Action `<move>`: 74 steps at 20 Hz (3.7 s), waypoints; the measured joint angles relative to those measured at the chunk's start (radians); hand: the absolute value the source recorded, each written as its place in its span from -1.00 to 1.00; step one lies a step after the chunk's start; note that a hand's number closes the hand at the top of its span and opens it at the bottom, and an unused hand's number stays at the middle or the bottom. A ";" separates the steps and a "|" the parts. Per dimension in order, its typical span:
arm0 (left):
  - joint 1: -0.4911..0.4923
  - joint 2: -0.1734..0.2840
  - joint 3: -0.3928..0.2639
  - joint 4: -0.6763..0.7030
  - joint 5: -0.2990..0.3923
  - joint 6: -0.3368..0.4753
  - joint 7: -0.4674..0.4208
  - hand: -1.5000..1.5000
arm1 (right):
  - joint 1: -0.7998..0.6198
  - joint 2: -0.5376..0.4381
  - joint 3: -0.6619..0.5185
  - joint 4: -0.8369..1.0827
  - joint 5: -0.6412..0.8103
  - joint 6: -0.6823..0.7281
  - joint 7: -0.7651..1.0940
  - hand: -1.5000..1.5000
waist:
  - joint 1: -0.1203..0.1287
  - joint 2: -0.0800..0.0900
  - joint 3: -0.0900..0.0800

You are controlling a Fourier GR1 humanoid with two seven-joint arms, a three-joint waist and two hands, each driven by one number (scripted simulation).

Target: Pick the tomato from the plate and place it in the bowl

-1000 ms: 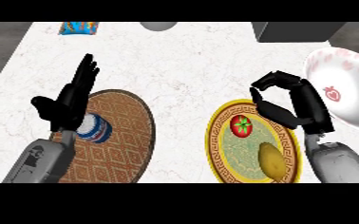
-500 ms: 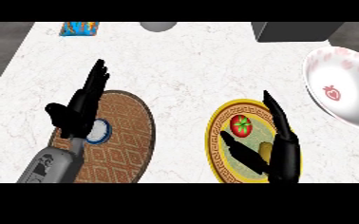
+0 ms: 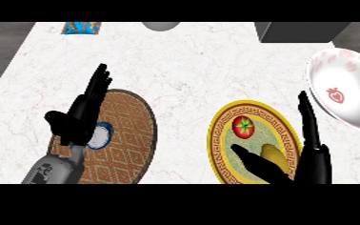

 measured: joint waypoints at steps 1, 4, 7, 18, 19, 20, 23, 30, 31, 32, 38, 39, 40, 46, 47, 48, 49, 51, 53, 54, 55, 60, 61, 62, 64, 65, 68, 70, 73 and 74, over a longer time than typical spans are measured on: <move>-0.007 -0.008 0.001 0.009 -0.005 0.001 0.000 0.00 | -0.004 0.002 0.006 -0.025 0.026 0.030 0.056 -1.00 | -0.001 0.000 0.000; -0.005 -0.019 0.000 0.004 -0.015 0.003 0.005 0.00 | -0.035 0.002 0.005 -0.064 0.055 0.136 0.208 -1.00 | 0.002 0.001 0.000; -0.024 -0.031 0.003 0.012 -0.029 0.011 0.019 0.00 | -0.080 -0.009 -0.020 -0.069 0.051 0.241 0.338 -1.00 | 0.003 0.003 0.000; -0.001 -0.060 0.046 0.007 -0.070 -0.042 0.028 0.00 | -0.103 0.003 -0.045 0.007 -0.015 0.405 0.466 -1.00 | 0.003 0.004 0.001; -0.006 -0.074 0.048 0.021 -0.080 -0.041 0.024 0.00 | -0.116 0.011 -0.052 0.032 -0.023 0.405 0.456 -1.00 | 0.003 0.004 0.001; 0.001 -0.074 0.058 0.014 -0.082 -0.055 0.027 0.00 | -0.108 0.011 -0.056 0.039 -0.032 0.405 0.440 -1.00 | 0.003 0.004 0.001; -0.005 -0.091 0.084 0.026 -0.097 -0.075 0.030 0.00 | -0.095 0.026 -0.058 0.054 -0.045 0.396 0.399 -1.00 | 0.002 0.004 0.001; 0.021 -0.121 0.098 -0.006 -0.139 -0.091 0.044 0.00 | -0.035 0.044 -0.070 0.027 -0.117 0.368 0.286 -1.00 | 0.002 0.003 0.001; 0.013 -0.129 0.103 0.003 -0.147 -0.092 0.045 0.00 | -0.033 0.047 -0.078 0.037 -0.129 0.363 0.265 -1.00 | 0.002 0.003 0.001; 0.013 -0.134 0.109 0.003 -0.151 -0.096 0.049 0.00 | -0.030 0.043 -0.089 0.032 -0.150 0.371 0.257 -1.00 | 0.002 0.003 0.001; 0.008 -0.152 0.147 0.013 -0.168 -0.129 0.048 0.00 | -0.013 0.074 -0.086 0.081 -0.197 0.339 0.195 -1.00 | 0.002 0.004 0.001; 0.008 -0.162 0.146 0.020 -0.176 -0.128 0.038 0.00 | 0.005 0.077 -0.075 0.085 -0.202 0.329 0.181 -1.00 | 0.001 0.004 0.001; 0.010 -0.169 0.140 0.006 -0.185 -0.125 0.055 0.00 | 0.019 0.080 -0.063 0.088 -0.205 0.315 0.171 -1.00 | 0.001 0.004 0.001; 0.014 -0.174 0.164 -0.032 -0.207 -0.146 0.082 0.00 | -0.031 0.087 -0.084 0.220 -0.265 0.269 0.096 -1.00 | 0.003 0.004 0.001; 0.025 -0.184 0.161 -0.029 -0.213 -0.145 0.072 0.00 | -0.029 0.087 -0.078 0.233 -0.272 0.255 0.083 -1.00 | 0.003 0.004 0.001; 0.031 -0.187 0.170 -0.024 -0.212 -0.154 0.061 0.00 | -0.028 0.088 -0.076 0.236 -0.275 0.248 0.080 -1.00 | 0.003 0.004 0.001; 0.023 -0.198 0.168 -0.007 -0.220 -0.152 0.051 0.00 | -0.054 0.088 -0.091 0.260 -0.284 0.247 0.073 -1.00 | 0.003 0.004 0.001; 0.031 -0.205 0.171 -0.016 -0.226 -0.162 0.055 0.00 | -0.073 0.088 -0.118 0.310 -0.303 0.246 0.034 -1.00 | 0.003 0.004 0.001; 0.038 -0.207 0.176 -0.029 -0.225 -0.173 0.057 0.00 | -0.093 0.084 -0.125 0.351 -0.297 0.237 0.029 -1.00 | 0.004 0.004 0.001; 0.037 -0.210 0.177 -0.031 -0.228 -0.174 0.061 0.00 | -0.085 0.085 -0.119 0.371 -0.288 0.222 0.015 -1.00 | 0.004 0.004 0.001; 0.035 -0.215 0.174 -0.028 -0.236 -0.171 0.064 0.00 | -0.095 0.083 -0.123 0.393 -0.274 0.216 0.019 -1.00 | 0.004 0.004 0.001; 0.041 -0.214 0.190 -0.016 -0.238 -0.186 0.049 0.00 | -0.117 0.064 -0.130 0.459 -0.206 0.205 0.049 -1.00 | 0.004 0.002 -0.001; 0.037 -0.215 0.191 -0.022 -0.240 -0.184 0.058 0.00 | -0.139 0.069 -0.130 0.499 -0.194 0.194 0.042 -1.00 | 0.006 0.001 -0.003; 0.035 -0.223 0.189 -0.014 -0.245 -0.182 0.056 0.00 | -0.144 0.069 -0.130 0.512 -0.188 0.195 0.039 -1.00 | 0.006 0.000 -0.004; 0.040 -0.226 0.193 -0.015 -0.250 -0.183 0.051 0.00 | -0.173 0.076 -0.128 0.558 -0.195 0.185 0.025 -1.00 | 0.006 -0.003 -0.008; 0.037 -0.231 0.193 -0.016 -0.256 -0.182 0.054 0.00 | -0.174 0.075 -0.132 0.559 -0.204 0.192 0.017 -1.00 | 0.006 -0.003 -0.009; 0.028 -0.238 0.189 -0.025 -0.263 -0.181 0.070 0.00 | -0.207 0.078 -0.120 0.599 -0.193 0.207 -0.005 1.00 | 0.006 -0.006 -0.011; 0.022 -0.240 0.192 -0.018 -0.265 -0.180 0.075 0.00 | -0.210 0.059 -0.097 0.604 -0.172 0.230 -0.026 1.00 | 0.006 -0.006 -0.012; 0.030 -0.243 0.188 -0.039 -0.270 -0.180 0.082 0.00 | -0.218 0.046 -0.064 0.614 -0.131 0.249 -0.041 1.00 | 0.006 -0.007 -0.012; 0.041 -0.243 0.189 -0.043 -0.269 -0.184 0.077 0.00 | -0.211 0.049 -0.052 0.615 -0.117 0.246 -0.047 1.00 | 0.006 -0.007 -0.012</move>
